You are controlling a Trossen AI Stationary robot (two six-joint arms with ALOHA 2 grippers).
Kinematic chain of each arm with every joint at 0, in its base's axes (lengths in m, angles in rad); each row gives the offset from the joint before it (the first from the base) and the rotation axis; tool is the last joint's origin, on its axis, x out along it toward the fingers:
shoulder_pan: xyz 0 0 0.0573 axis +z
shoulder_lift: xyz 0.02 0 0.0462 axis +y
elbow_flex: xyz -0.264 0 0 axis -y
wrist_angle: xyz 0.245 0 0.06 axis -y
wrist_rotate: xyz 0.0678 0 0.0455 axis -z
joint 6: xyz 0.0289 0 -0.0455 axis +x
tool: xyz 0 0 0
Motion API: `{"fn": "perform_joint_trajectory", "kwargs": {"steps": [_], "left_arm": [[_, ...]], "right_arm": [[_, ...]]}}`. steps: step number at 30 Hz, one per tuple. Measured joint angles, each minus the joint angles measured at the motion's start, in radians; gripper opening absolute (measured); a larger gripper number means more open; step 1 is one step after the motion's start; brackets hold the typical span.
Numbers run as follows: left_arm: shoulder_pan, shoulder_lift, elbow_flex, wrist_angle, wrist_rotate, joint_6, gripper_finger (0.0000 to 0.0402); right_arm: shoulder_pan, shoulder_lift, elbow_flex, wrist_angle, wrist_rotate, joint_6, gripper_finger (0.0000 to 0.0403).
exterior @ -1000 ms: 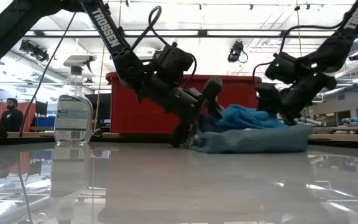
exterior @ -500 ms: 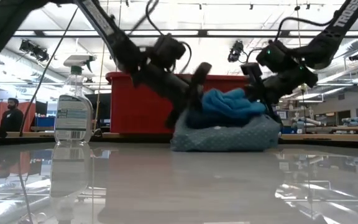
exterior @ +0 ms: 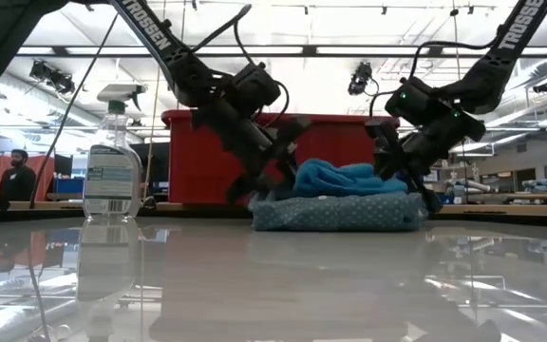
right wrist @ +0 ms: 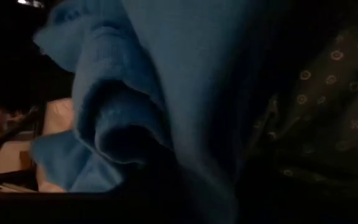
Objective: Fold laundry
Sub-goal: Put the green polo shirt, dark blue shorts, and light blue shorts into the red laundry bin
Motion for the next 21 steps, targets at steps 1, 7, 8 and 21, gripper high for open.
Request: {"fn": "perform_joint_trajectory", "kwargs": {"steps": [1,7,8,21], "left_arm": [[0.001,-0.008,-0.001,-0.020,0.000,-0.001,0.0169],[-0.009,-0.063,0.001,-0.206,-0.067,-0.014,0.0308],[-0.010,-0.063,0.001,-0.225,-0.078,-0.019,0.0325],[0.002,-0.031,0.003,-0.228,-0.134,-0.097,0.0384]], "right_arm": [[0.002,0.002,-0.001,-0.008,0.009,0.000,0.0126],[0.003,-0.025,-0.002,-0.026,0.019,0.019,0.0288],[0.003,-0.033,-0.002,-0.030,0.015,0.026,0.0304],[0.029,-0.303,-0.002,-0.315,0.123,0.006,0.0307]]}}
